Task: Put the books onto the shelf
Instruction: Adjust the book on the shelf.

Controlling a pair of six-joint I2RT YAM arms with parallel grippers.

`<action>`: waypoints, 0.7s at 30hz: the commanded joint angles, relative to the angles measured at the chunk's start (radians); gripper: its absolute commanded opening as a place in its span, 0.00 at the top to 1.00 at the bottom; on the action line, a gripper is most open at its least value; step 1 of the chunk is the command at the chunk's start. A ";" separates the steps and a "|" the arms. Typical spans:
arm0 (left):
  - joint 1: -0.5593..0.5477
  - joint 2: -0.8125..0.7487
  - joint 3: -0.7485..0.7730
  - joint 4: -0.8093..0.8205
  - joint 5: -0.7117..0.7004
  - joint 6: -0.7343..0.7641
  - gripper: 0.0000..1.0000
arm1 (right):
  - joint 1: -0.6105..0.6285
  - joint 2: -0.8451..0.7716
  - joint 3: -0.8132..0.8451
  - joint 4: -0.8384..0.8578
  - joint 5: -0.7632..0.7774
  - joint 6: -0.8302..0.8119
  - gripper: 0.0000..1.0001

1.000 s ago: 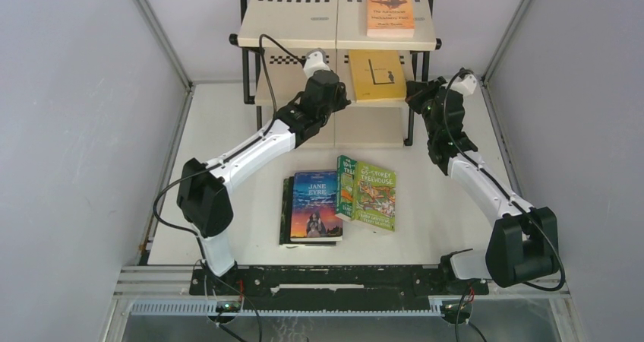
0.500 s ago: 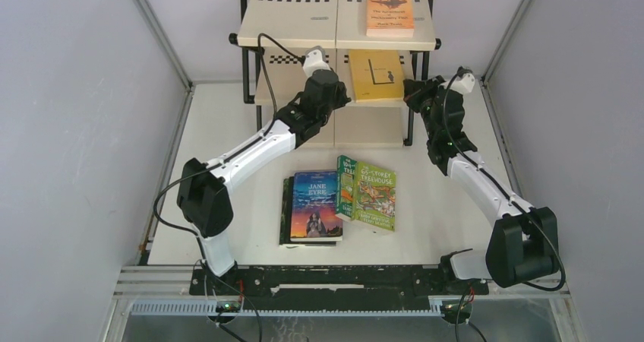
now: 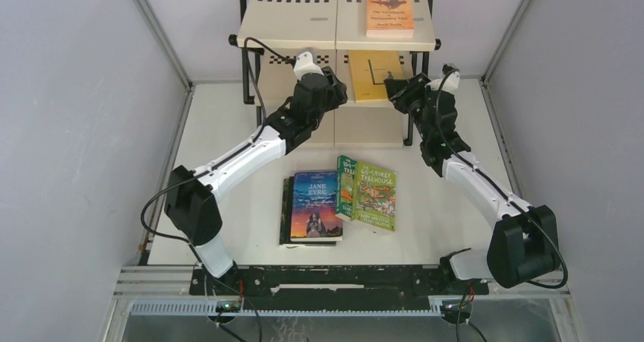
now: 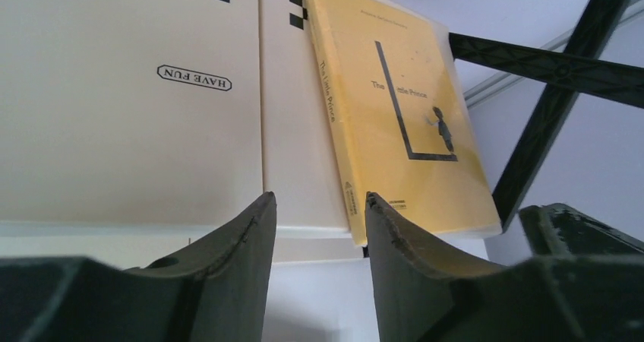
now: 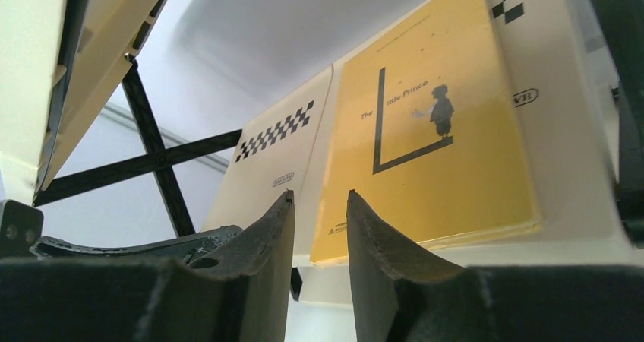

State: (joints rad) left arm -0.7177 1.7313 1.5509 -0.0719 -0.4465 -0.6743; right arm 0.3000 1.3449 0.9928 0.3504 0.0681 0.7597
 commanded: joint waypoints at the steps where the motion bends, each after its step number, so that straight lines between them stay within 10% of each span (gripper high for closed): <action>1: 0.002 -0.078 -0.033 0.047 0.066 -0.020 0.46 | 0.011 -0.003 0.044 0.028 -0.006 -0.027 0.62; 21: 0.015 -0.010 0.022 0.088 0.045 0.068 0.44 | -0.054 0.089 0.070 0.096 0.069 -0.054 0.97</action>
State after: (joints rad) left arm -0.7147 1.7042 1.5333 -0.0547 -0.3744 -0.6655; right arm 0.2497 1.4239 1.0103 0.3912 0.1062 0.7265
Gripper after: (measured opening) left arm 0.560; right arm 0.045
